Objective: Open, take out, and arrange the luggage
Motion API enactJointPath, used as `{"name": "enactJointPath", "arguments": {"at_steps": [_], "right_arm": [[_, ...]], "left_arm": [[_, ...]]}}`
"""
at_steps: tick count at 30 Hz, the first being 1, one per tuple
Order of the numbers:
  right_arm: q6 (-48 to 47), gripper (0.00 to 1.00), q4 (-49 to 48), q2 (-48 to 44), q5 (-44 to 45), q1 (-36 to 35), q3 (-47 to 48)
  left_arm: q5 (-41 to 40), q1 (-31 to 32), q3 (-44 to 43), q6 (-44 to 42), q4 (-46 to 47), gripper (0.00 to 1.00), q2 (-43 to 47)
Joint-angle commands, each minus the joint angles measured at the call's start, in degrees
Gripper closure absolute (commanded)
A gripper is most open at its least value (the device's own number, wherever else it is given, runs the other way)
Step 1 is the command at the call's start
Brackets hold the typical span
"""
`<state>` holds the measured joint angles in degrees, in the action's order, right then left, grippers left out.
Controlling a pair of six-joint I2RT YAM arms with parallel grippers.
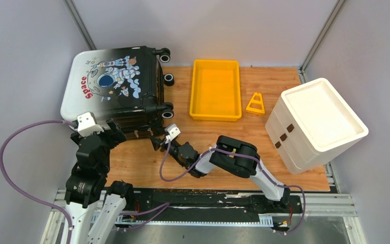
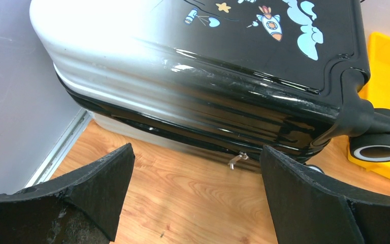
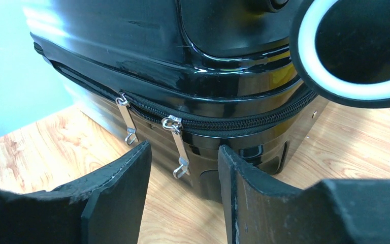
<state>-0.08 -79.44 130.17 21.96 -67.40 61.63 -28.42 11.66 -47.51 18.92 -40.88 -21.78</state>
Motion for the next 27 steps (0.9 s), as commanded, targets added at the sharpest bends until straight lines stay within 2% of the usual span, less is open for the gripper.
{"name": "enactJointPath", "arguments": {"at_steps": [1, 4, 9, 14, 17, 27], "right_arm": [[2.1, 0.49, 3.7, 3.0, 1.4, 0.2, 3.8], [2.1, 0.49, 3.9, 3.6, 2.4, -0.1, 4.6], [0.4, 0.55, 4.9, 3.7, 10.2, -2.6, 5.9], [-2.6, 0.55, 5.2, 5.4, 16.7, -5.7, 8.9], [-3.2, 0.53, 9.1, 7.4, 20.2, -6.0, 13.2], [-6.3, 0.51, 8.1, 10.7, 23.2, -5.5, 18.4]], "left_arm": [[-0.3, 0.2, 0.0, -1.1, 1.8, 0.00, -0.2], [-0.3, 0.2, 0.0, -1.1, 1.8, 0.00, -0.1], [-0.4, 0.2, 0.0, -1.0, 1.8, 0.00, -0.1], [-0.4, 0.2, 0.0, -1.0, 1.8, 0.00, 0.0], [-0.6, 0.2, 0.0, -0.9, 1.7, 0.00, 0.1], [-0.6, 0.2, 0.0, -0.9, 1.6, 0.00, 0.3]]}}
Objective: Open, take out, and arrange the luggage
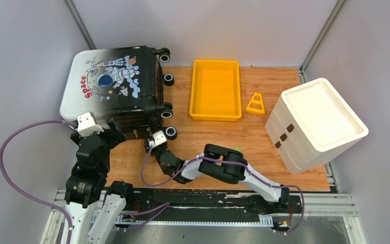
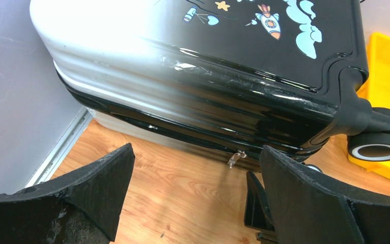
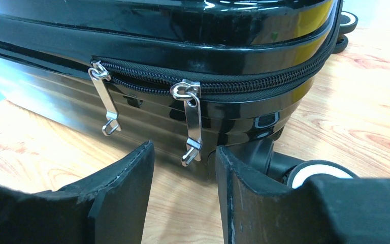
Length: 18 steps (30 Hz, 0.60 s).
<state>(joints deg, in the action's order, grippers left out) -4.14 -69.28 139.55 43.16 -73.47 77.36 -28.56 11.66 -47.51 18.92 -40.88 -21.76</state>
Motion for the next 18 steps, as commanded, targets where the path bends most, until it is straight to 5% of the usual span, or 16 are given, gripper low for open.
{"name": "enactJointPath", "arguments": {"at_steps": [1, 10, 18], "right_arm": [[-2.5, 0.51, -2.3, 1.4, 2.1, 0.7, 2.7], [-7.4, 0.63, -10.3, 0.5, 0.0, 1.3, -0.2], [-9.5, 0.61, -13.5, -1.0, -4.0, 1.3, -1.9]], "left_arm": [[-0.5, 0.2, 0.0, -0.9, 1.6, 0.00, 0.3], [-0.4, 0.2, 0.0, -1.0, 1.7, 0.00, 0.0], [-0.1, 0.2, 0.0, -1.0, 1.8, 0.00, -0.5]]}}
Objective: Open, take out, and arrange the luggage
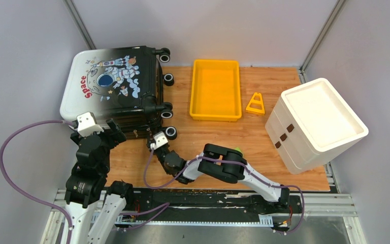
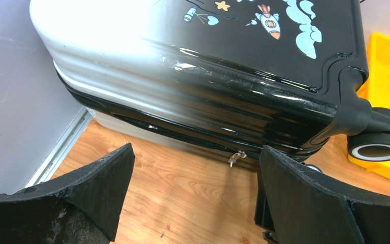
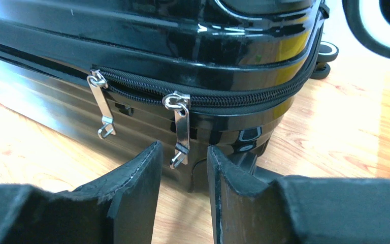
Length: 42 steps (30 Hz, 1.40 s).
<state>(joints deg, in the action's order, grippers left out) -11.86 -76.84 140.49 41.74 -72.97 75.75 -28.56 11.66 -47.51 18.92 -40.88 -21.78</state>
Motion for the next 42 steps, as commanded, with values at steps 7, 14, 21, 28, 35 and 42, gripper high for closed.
{"name": "enactJointPath", "arguments": {"at_steps": [7, 14, 21, 28, 35, 42], "right_arm": [[-2.0, 0.60, -5.0, -1.6, -3.1, 0.8, 1.0], [-2.1, 0.86, -6.2, -1.4, -2.4, 1.1, 1.1], [1.4, 1.00, -10.5, -6.0, -9.3, 2.2, -8.3], [5.1, 1.00, -10.2, -8.2, -12.9, 3.2, -11.6], [6.3, 1.00, -10.8, -10.7, -13.9, 5.2, -15.5], [6.2, 1.00, -12.3, -13.2, -19.1, 7.7, -20.3]], "left_arm": [[0.4, 0.2, 0.0, -1.0, 1.8, 0.00, -0.9], [0.8, 0.2, -0.1, -0.9, 1.8, 0.00, -0.9], [1.2, 0.2, 0.1, -1.4, 2.2, 0.00, -0.8], [3.2, 0.2, 1.3, -2.7, 3.4, 0.00, -1.3], [9.2, 0.2, 2.6, -4.5, 5.6, 0.03, -2.3], [29.4, 0.4, 0.6, -20.9, 11.6, 0.21, -6.6]]}}
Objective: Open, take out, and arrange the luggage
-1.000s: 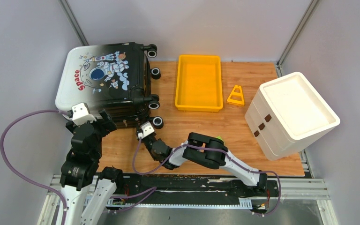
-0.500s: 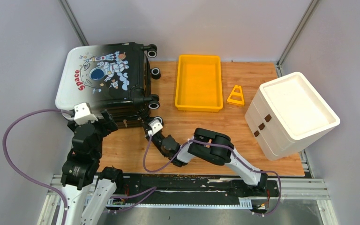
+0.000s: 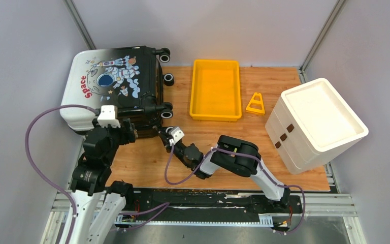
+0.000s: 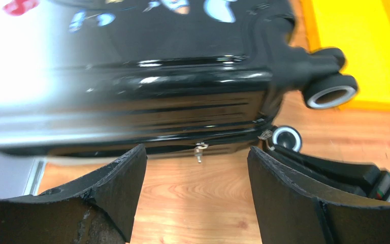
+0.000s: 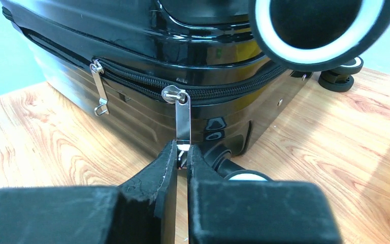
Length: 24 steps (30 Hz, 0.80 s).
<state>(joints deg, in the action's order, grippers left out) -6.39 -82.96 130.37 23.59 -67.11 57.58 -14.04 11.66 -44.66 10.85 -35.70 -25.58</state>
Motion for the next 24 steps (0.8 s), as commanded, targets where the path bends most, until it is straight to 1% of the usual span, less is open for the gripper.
{"name": "enactJointPath", "arguments": {"at_steps": [1, 5, 6, 7, 8, 9, 11, 13, 15, 18, 20, 21, 24], "right_arm": [[0.7, 1.00, -7.0, -3.0, -2.4, 2.3, -2.5], [1.9, 1.00, -7.4, -3.7, -5.5, 3.8, -3.7], [2.0, 1.00, -7.4, -3.9, -6.3, 4.1, -4.0], [2.1, 1.00, -7.4, -4.1, -7.6, 4.5, -4.2], [2.0, 1.00, -7.3, -4.3, -8.9, 4.7, -4.5], [1.8, 1.00, -7.3, -4.5, -9.9, 4.9, -4.9], [0.9, 1.00, -6.8, -5.4, -10.6, 5.0, -5.2], [1.1, 1.00, -6.2, -5.9, -11.0, 5.5, -5.3], [2.7, 1.00, -5.4, -6.0, -13.6, 6.2, -5.2], [4.2, 1.00, -6.5, -5.7, -17.0, 7.4, -5.6], [5.0, 1.00, -7.6, -5.9, -18.9, 8.2, -6.4], [5.1, 1.00, -7.5, -6.1, -19.6, 8.5, -6.6], [4.9, 1.00, -7.8, -6.0, -21.6, 9.1, -6.6]], "left_arm": [[15.7, 0.6, -3.2, -14.2, 6.9, 0.20, -4.9], [23.2, 1.6, -7.9, -22.6, 9.7, 0.16, -12.6], [25.5, 2.6, -9.4, -26.8, 9.5, 0.15, -13.8], [26.2, 3.3, -10.2, -29.1, 9.0, 0.13, -16.5], [27.0, 5.1, -11.6, -34.4, 7.3, 0.12, -17.8], [27.2, 5.9, -12.2, -37.1, 6.3, 0.10, -20.1], [28.3, 7.7, -13.4, -45.8, 4.0, 0.07, -23.5], [29.5, 8.8, -14.3, -51.1, 2.7, 0.06, -26.6], [32.3, 9.2, -16.1, -55.2, 0.8, 0.04, -30.0], [35.8, 9.2, -20.4, -57.5, -1.5, 0.03, -35.4], [37.6, 9.2, -23.1, -59.0, -4.7, 0.02, -38.0], [37.7, 9.2, -24.2, -59.4, -5.7, 0.02, -38.7], [36.6, 9.2, -25.2, -60.3, -4.2, 0.00, -41.3]]}}
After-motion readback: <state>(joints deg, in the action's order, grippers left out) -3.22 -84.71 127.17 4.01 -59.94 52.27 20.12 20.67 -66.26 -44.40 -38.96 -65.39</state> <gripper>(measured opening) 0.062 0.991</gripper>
